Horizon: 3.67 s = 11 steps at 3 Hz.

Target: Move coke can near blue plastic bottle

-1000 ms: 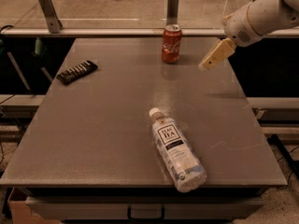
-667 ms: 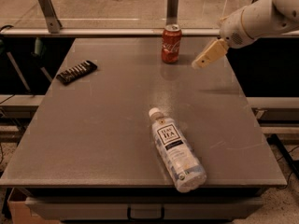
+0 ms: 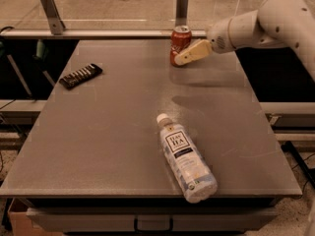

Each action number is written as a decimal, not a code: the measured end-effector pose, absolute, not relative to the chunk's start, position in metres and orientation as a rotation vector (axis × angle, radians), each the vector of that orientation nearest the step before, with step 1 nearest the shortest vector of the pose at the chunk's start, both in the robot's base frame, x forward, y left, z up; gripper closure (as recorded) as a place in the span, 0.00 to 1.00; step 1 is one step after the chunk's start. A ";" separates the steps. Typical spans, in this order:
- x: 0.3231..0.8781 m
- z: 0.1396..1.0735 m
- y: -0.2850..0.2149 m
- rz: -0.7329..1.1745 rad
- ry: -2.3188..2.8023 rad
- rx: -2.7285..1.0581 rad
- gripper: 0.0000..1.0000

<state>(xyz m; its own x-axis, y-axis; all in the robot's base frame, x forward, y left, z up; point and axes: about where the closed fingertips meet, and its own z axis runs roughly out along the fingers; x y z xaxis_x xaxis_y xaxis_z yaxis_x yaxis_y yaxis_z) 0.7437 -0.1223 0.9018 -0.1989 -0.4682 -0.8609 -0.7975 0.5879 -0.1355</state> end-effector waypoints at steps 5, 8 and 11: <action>0.773 0.901 -0.090 0.640 1.782 -0.804 0.87; 0.725 0.933 -0.090 0.729 1.726 -0.895 1.00; 0.578 0.896 -0.064 0.942 1.704 -1.117 1.00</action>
Offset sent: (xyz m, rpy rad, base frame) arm 0.0549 0.0057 -0.0218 0.1779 -0.0323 -0.1169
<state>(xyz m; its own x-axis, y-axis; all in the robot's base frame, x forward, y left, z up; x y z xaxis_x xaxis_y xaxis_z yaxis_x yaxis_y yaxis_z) 0.5783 -0.0639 0.8959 -0.2220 -0.2852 -0.9324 -0.9413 0.3119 0.1287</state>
